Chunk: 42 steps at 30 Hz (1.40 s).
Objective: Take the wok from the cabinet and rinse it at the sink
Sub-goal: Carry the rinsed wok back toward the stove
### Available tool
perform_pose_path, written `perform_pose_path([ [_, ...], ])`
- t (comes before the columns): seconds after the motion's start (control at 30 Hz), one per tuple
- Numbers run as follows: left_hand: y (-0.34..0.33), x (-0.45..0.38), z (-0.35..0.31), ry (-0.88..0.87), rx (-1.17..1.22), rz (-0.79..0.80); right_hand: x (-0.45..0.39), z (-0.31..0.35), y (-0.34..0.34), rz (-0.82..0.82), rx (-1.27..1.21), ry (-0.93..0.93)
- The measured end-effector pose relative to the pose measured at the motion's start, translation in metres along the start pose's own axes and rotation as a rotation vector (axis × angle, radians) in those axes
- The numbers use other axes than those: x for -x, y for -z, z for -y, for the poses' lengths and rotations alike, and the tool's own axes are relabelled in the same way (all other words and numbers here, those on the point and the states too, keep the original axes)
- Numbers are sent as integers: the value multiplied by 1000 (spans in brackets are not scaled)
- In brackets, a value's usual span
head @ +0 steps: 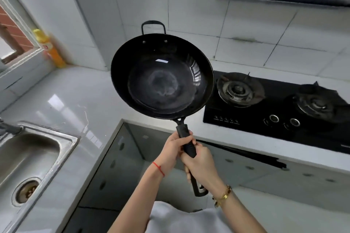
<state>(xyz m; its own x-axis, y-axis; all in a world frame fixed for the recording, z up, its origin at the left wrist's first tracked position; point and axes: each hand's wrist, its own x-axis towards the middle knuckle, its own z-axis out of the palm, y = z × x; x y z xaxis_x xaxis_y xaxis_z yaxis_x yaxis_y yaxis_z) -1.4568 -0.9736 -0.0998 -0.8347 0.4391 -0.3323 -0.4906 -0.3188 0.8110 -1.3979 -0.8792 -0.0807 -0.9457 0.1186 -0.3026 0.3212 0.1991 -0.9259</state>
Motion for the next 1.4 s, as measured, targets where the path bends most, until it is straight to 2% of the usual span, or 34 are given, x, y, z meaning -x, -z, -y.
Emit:
perform_pose_path([
  [0.53,-23,-29,9,241,-208,424,25,-10,-1,-393,-159,-138],
  [0.9,-81,-35,47,416,-329,654,54,-39,29,-714,-287,-214],
  [1.23,-188,-35,114,473,-372,801,103,-82,121,-876,-300,-222],
  [1.4,-262,-21,157,491,-363,799,144,-104,190,-901,-300,-242],
])
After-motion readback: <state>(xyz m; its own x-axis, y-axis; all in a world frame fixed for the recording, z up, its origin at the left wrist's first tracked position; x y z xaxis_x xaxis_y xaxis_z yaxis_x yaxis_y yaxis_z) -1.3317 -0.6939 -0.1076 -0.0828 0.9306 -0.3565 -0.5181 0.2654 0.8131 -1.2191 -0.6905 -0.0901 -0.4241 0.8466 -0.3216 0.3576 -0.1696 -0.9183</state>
